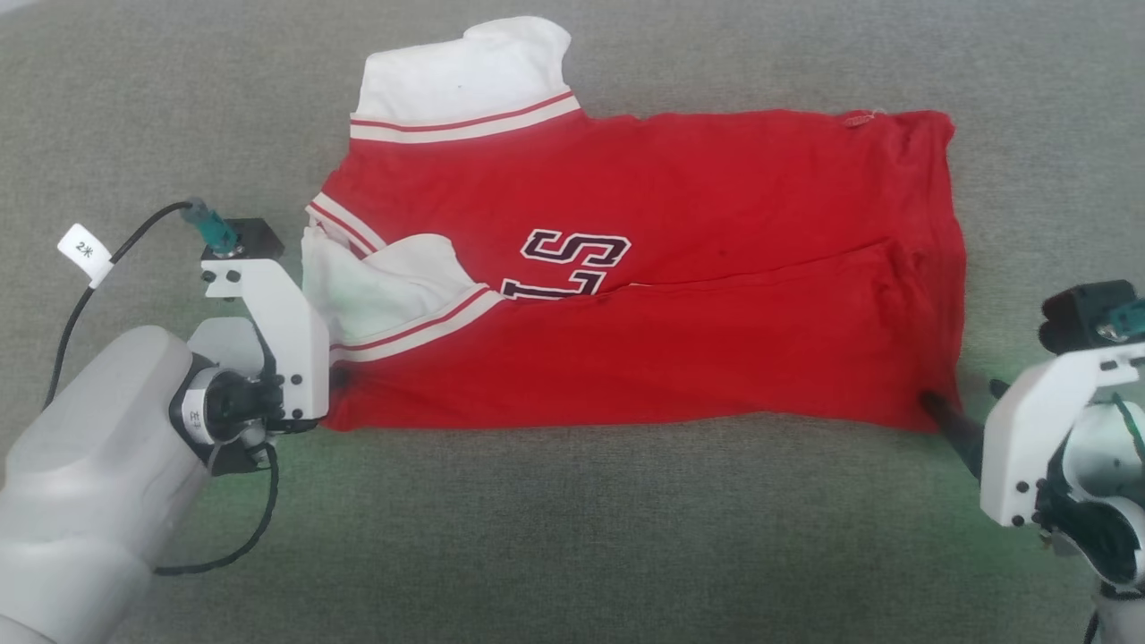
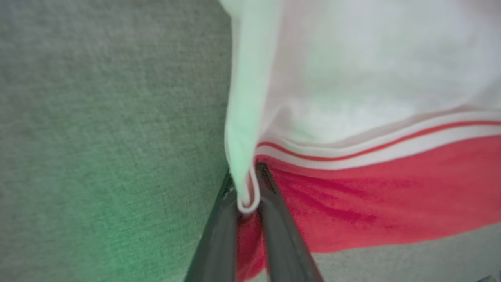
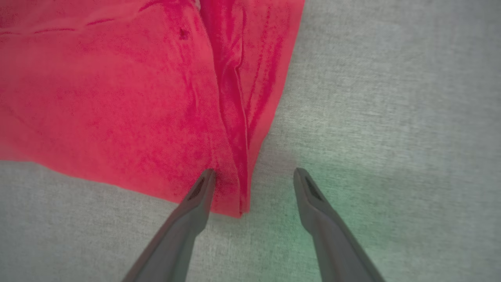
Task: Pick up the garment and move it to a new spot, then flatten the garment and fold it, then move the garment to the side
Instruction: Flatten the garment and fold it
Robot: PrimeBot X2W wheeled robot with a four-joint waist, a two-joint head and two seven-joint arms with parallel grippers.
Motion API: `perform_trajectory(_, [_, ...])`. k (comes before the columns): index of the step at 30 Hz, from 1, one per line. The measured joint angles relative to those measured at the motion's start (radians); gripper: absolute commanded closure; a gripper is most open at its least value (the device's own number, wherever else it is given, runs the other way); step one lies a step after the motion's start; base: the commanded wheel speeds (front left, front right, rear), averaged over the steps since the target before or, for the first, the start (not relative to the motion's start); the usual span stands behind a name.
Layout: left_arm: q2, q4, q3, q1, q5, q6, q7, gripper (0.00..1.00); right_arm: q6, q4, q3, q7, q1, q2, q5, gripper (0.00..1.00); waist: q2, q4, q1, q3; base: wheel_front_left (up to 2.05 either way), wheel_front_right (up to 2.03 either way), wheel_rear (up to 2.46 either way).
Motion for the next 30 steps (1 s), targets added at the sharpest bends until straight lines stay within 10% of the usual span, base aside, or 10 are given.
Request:
perform_trajectory(8, [-0.023,0.026,-0.003,-0.02,-0.001,-0.025,-0.012,1.0,0.0,0.136,0.058,0.028,-0.082,-0.03,0.015,0.0,0.0,0.023,0.0,0.014,0.0,0.0,0.0])
perform_trajectory(9, [-0.026,0.031,-0.004,-0.021,-0.001,-0.028,-0.016,1.0,0.0,0.15,0.072,0.028,-0.091,-0.04,0.015,0.62,0.0,0.025,-0.0001,0.014,0.0,0.0,0.0])
perform_trajectory(10, [-0.03,0.036,-0.005,-0.023,-0.001,-0.029,-0.018,1.0,0.0,0.162,0.078,0.028,-0.098,-0.043,0.023,1.0,0.0,0.027,0.0,0.014,0.0,0.0,0.0])
perform_trajectory(23, [-0.051,0.061,-0.023,-0.025,-0.001,-0.044,-0.023,1.0,0.0,0.217,0.109,0.01,-0.114,-0.11,0.095,1.0,-0.0001,0.05,0.0,-0.037,0.0,0.0,0.0])
perform_trajectory(30, [0.002,-0.07,-0.055,0.059,0.002,0.016,0.046,1.0,0.001,0.154,0.076,0.061,-0.018,-0.18,0.13,1.0,-0.0003,0.067,0.0,-0.103,0.0,0.0,0.0])
